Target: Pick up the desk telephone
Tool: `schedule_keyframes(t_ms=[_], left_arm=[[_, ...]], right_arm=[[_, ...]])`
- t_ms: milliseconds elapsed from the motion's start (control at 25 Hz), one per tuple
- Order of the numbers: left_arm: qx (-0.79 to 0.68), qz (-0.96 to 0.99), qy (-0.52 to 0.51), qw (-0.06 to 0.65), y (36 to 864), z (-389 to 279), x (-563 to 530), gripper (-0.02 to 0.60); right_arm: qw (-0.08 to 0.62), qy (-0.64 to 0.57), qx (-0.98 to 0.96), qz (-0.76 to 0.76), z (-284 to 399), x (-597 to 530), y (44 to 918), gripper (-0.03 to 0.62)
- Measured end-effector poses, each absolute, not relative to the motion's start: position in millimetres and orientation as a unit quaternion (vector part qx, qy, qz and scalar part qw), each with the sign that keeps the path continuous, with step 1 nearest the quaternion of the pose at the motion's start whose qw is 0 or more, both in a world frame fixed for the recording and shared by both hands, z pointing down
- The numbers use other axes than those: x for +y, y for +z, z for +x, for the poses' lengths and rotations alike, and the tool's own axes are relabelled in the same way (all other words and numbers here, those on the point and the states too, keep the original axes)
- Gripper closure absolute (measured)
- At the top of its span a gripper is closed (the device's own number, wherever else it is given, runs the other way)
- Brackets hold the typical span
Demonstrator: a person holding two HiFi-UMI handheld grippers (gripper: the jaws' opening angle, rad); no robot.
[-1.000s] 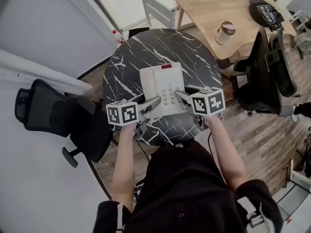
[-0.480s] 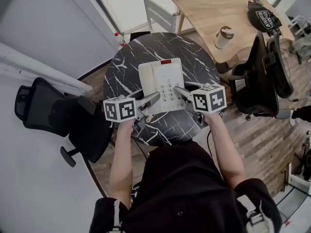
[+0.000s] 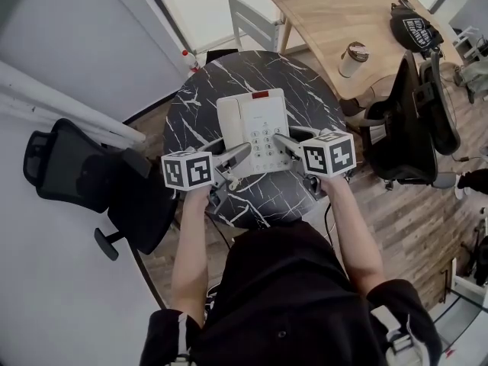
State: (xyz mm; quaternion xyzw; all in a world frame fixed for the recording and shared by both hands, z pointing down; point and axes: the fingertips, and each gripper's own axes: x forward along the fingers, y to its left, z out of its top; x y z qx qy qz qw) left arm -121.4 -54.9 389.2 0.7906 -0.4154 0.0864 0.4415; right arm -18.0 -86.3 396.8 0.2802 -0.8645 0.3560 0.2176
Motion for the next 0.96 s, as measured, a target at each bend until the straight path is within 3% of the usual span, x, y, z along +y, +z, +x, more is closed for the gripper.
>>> schedule_keyframes(t_ms=[960], left_arm=[[-0.417, 0.786, 0.092, 0.448, 399, -116, -41, 0.222]], right_arm=[[0.230, 0.358, -0.863, 0.271, -12, -72, 407, 0.416]])
